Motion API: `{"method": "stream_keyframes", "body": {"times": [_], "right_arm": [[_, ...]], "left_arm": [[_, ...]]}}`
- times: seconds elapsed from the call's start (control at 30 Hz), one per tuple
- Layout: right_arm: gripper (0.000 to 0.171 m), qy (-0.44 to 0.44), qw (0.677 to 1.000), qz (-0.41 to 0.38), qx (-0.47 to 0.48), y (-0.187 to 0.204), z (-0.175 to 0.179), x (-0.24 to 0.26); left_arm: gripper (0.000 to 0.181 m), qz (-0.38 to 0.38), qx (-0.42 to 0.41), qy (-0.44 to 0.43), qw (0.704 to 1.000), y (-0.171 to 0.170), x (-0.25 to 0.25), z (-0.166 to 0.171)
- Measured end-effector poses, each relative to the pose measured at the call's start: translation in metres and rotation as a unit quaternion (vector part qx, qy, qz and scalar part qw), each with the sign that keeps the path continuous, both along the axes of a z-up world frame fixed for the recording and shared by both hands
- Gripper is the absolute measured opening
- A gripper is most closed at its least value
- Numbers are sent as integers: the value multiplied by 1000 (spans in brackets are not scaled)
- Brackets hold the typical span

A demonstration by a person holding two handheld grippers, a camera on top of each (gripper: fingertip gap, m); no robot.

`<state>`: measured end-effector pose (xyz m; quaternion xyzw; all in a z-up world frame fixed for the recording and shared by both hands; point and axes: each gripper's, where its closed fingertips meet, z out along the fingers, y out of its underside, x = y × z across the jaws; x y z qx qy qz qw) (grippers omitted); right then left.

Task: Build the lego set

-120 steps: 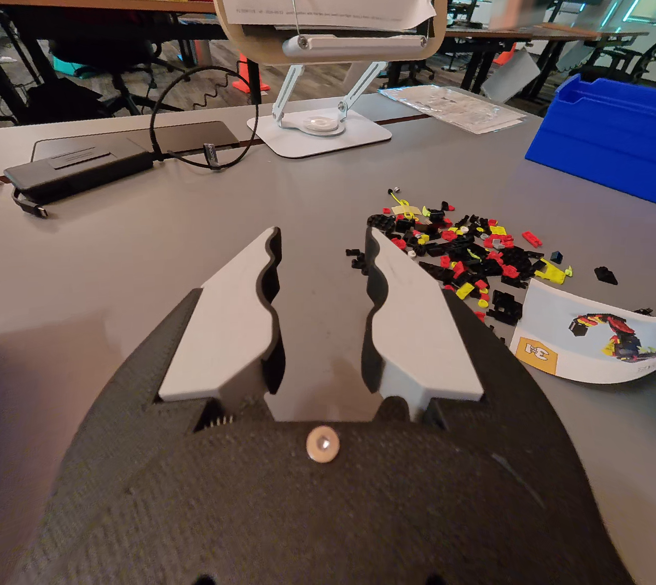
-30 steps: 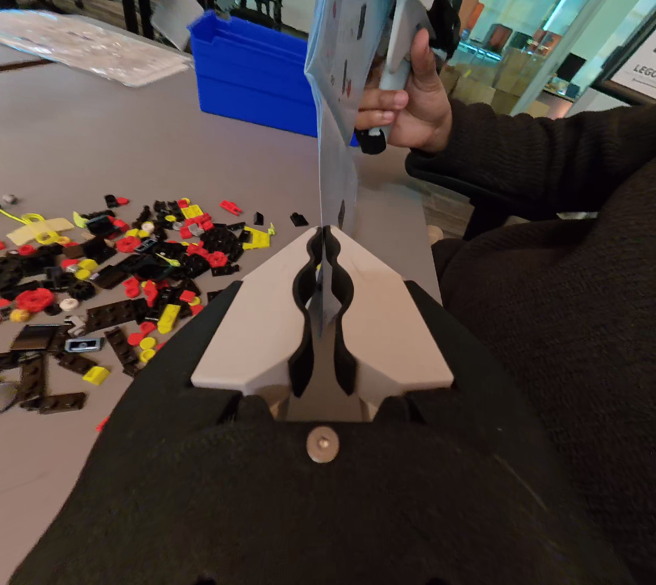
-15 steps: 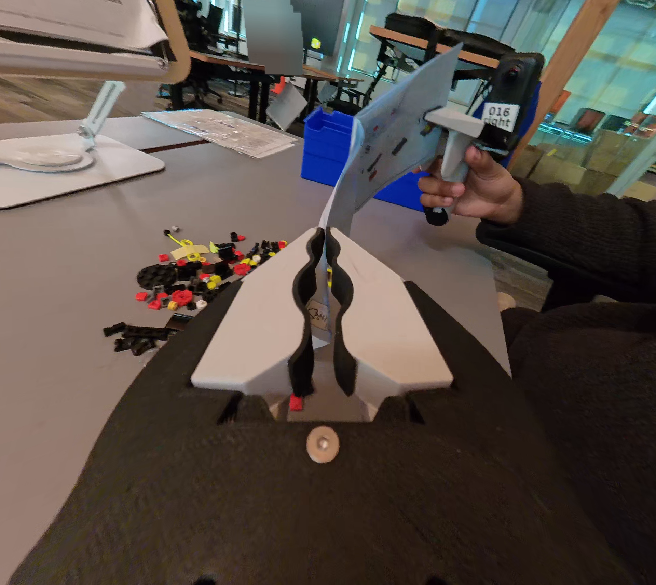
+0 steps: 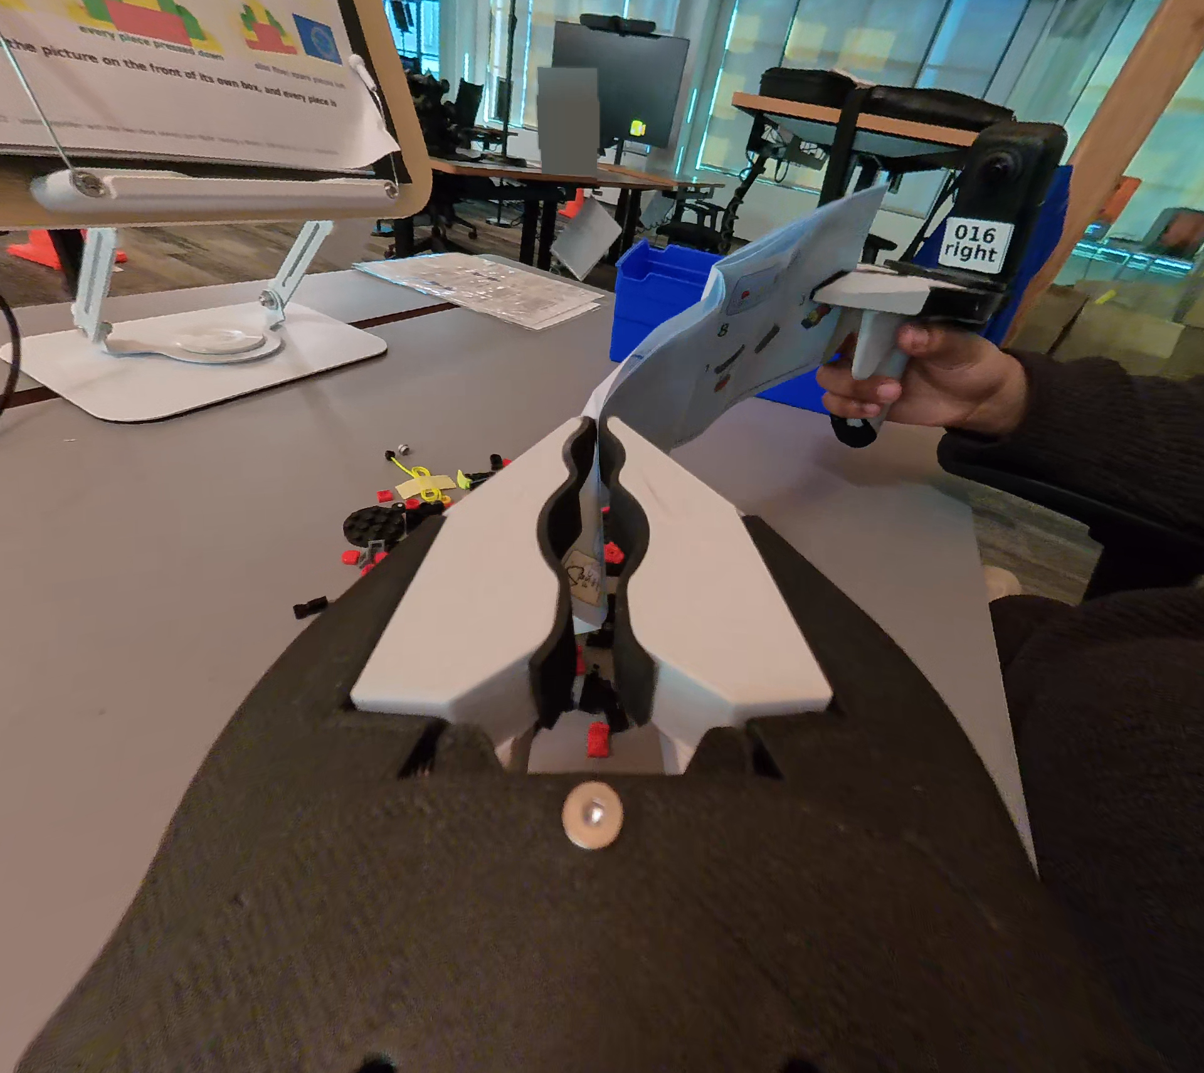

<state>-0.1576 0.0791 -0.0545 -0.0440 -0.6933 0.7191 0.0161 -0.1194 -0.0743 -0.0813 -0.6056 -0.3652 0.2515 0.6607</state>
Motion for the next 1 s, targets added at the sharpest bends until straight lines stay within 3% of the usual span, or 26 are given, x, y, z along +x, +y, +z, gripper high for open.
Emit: {"method": "stream_keyframes", "body": {"times": [1.0], "right_arm": [[0,-2,999,49,-2,-3,-1,16]], "left_arm": [[0,45,-40,-2,998,-8,-10,-11]]}}
